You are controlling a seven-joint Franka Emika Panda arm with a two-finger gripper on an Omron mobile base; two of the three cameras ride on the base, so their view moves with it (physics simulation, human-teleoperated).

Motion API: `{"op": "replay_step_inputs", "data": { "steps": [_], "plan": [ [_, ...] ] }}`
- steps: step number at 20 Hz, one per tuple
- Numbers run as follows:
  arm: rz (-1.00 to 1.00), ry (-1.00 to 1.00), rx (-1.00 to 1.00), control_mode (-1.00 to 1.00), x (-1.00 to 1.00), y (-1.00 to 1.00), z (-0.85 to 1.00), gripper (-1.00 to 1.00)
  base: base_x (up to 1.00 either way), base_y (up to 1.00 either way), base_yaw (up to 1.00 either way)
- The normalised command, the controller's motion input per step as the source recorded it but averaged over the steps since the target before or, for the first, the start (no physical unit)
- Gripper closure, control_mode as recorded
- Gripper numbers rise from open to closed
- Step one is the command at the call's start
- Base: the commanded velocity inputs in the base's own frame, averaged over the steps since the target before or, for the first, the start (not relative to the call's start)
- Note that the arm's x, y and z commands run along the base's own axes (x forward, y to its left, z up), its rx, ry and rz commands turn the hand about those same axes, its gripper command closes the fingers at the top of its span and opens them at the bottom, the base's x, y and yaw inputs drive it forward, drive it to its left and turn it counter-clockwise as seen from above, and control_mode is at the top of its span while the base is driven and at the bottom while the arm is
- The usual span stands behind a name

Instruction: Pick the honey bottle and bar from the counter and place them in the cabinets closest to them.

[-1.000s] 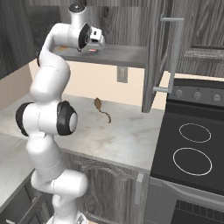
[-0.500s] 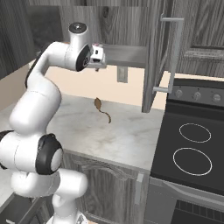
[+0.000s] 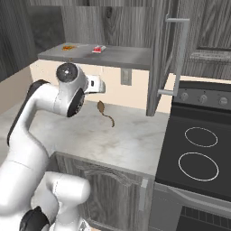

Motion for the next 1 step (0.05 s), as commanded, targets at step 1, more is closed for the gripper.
{"op": "replay_step_inputs", "data": {
  "steps": [1],
  "plan": [
    [0.0, -0.27, 0.0, -1.0, -1.0, 0.0, -0.08, -1.0, 0.0, 0.0, 0.0]
  ]
}}
